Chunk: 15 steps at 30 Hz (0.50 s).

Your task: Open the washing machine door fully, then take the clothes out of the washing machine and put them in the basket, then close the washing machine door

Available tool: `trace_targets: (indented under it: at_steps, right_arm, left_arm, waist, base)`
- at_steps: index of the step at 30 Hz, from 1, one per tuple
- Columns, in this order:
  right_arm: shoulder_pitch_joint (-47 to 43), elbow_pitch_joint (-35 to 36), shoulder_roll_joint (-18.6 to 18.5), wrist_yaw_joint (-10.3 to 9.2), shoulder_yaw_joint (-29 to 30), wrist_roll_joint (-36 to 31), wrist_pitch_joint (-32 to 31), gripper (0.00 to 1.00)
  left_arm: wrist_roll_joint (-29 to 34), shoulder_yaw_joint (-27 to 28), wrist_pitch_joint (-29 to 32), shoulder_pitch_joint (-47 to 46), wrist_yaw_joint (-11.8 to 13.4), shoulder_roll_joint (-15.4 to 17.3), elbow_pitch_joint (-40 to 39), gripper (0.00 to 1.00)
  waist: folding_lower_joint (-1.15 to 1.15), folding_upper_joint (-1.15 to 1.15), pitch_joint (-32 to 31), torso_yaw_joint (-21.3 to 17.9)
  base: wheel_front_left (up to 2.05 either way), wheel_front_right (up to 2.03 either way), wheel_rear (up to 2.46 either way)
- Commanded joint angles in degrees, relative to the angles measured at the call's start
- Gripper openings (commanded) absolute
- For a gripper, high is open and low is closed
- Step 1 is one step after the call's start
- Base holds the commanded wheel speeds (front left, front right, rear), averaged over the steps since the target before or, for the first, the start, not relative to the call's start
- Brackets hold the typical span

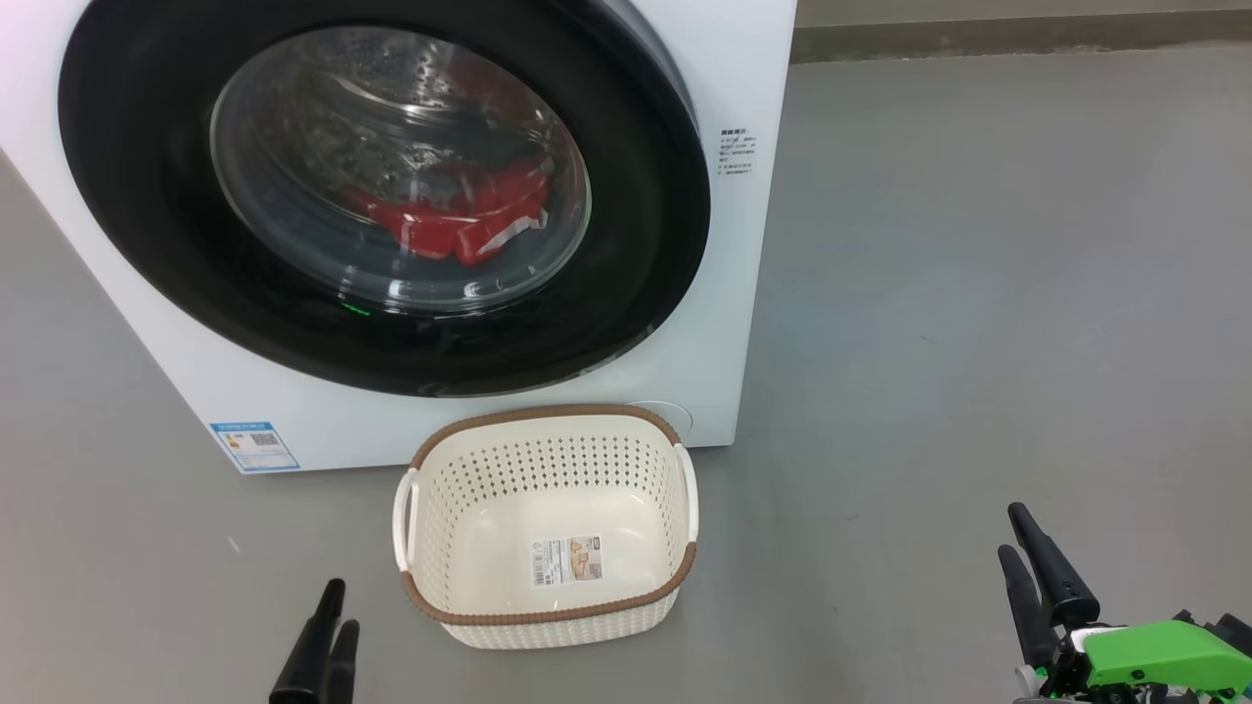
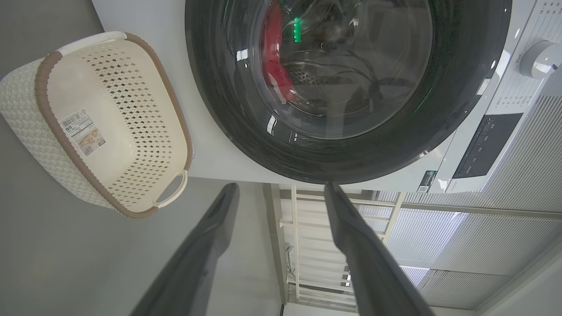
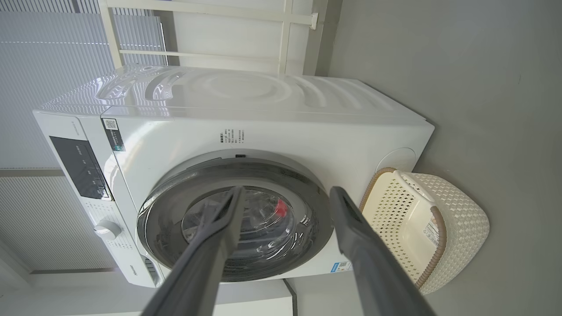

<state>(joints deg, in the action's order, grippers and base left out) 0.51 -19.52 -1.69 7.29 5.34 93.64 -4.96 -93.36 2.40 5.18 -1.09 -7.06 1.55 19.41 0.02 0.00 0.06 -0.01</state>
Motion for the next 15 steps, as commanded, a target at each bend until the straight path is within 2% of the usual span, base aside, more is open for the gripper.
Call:
trace_targets:
  at_steps: [1,5,15]
  right_arm:
    - [2.3,1.64,-0.67,0.16,-0.27,0.04,0.46,1.0]
    - [2.71,1.82,-0.78,0.16,-1.16,-0.47,1.09,1.0]
    - [4.16,2.02,-1.28,0.16,-3.55,-4.95,3.28,1.0]
  left_arm:
    - [-0.08,-0.06,-0.33,-2.01,-0.04,0.57,-1.49,1.0]
    - [0.06,-0.69,-0.8,-2.45,-0.05,0.62,-1.59,1.0]
    - [3.22,-3.13,-3.11,-3.79,-0.09,1.45,-1.99,1.0]
  waist:
    - [0.1,0.0,-0.04,0.0]
    - [-0.01,0.0,0.03,0.0]
    - [-0.02,0.0,-0.02,-0.01]
  base:
    - [0.0,0.0,0.0]
    - [0.0,0.0,0.0]
    - [0.0,0.0,0.0]
